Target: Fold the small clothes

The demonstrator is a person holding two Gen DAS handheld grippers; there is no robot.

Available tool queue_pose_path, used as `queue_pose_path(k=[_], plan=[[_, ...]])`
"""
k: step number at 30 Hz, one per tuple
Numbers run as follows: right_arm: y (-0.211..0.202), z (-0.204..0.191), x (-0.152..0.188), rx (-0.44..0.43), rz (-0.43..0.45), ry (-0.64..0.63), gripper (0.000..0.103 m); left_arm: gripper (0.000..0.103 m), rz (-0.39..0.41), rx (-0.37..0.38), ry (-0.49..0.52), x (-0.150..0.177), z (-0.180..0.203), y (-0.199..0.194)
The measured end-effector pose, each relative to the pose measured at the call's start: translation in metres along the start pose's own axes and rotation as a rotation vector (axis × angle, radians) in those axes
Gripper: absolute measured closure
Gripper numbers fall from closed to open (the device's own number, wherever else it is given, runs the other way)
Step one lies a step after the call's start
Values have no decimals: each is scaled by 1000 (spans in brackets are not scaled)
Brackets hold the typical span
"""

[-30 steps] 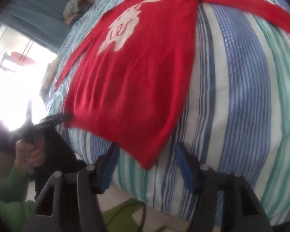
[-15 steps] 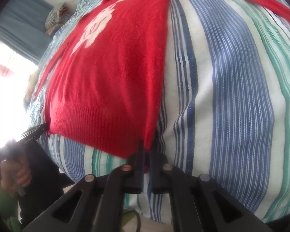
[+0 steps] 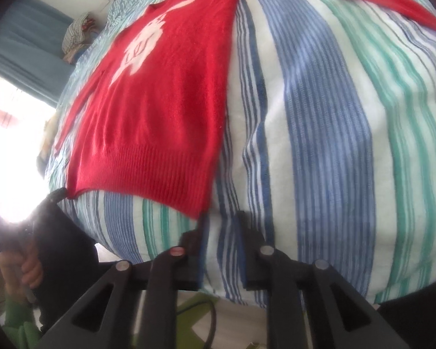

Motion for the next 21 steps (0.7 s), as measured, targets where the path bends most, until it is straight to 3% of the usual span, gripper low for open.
queue_pose_path(k=[3, 6, 10, 12, 17, 21], plan=[[-27, 3, -12, 72, 94, -19, 74, 27, 112, -10, -21, -27, -3, -12], [-56, 13, -38, 175, 226, -35, 57, 25, 159, -7, -56, -48, -6, -10], [-78, 42, -76, 221, 350, 37, 57, 25, 204, 10, -128, -80, -21, 11], [-89, 54, -90, 169, 418, 89, 57, 25, 240, -13, -148, -84, -22, 18], [-116, 115, -114, -164, 629, 402, 57, 25, 267, -103, -145, -67, -36, 37], [-123, 177, -131, -232, 733, 618, 57, 25, 264, -124, -151, -68, -44, 40]])
Point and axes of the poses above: each gripper's, at about its wrist camera, not at the fingertips, and y roughly the way its jaws point, z to its right, x to its underside, the point moved 6 cm from there along y, roughly the way its jaws point, and after that the axes turned 6 degrees about -x, right-handed, at the moved point
